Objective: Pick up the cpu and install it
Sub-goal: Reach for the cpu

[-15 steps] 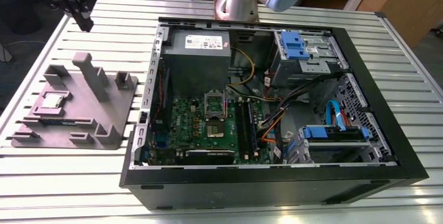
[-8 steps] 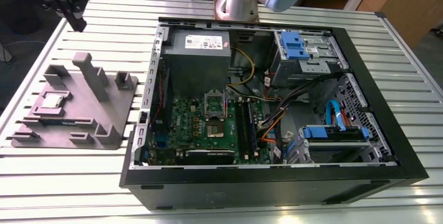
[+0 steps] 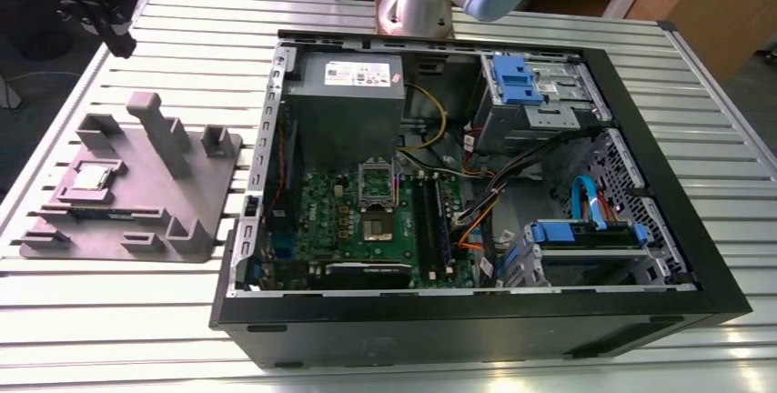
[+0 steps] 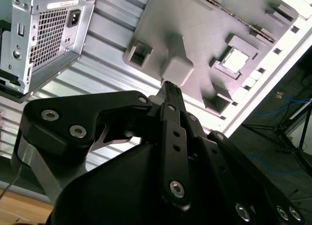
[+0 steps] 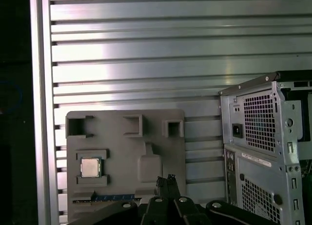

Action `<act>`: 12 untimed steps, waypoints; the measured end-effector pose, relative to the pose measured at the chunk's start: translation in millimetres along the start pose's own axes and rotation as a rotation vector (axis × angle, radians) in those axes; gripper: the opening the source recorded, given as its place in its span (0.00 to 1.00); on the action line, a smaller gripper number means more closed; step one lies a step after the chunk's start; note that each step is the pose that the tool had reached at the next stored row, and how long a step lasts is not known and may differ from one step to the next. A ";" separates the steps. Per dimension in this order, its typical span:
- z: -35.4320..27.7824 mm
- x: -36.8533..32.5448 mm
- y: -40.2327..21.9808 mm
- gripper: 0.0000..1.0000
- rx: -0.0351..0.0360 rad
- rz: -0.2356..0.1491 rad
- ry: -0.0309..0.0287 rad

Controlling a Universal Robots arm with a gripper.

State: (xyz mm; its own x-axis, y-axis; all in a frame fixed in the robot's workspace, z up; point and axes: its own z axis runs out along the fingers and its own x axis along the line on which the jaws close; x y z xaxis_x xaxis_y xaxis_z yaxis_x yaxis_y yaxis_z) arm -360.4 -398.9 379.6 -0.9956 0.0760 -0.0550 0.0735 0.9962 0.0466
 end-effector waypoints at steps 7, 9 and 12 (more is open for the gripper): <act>1.1 12.2 -1.0 0.10 0.0001 0.000 0.0001; 1.3 15.5 -1.2 0.10 0.0001 0.000 0.0001; 1.5 20.6 -1.6 0.10 0.0001 0.000 0.0001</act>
State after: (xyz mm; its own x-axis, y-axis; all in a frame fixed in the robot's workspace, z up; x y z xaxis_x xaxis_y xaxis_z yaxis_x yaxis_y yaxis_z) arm -380.9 -398.9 376.8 -0.9956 0.0760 -0.0549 0.0735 0.9962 0.0466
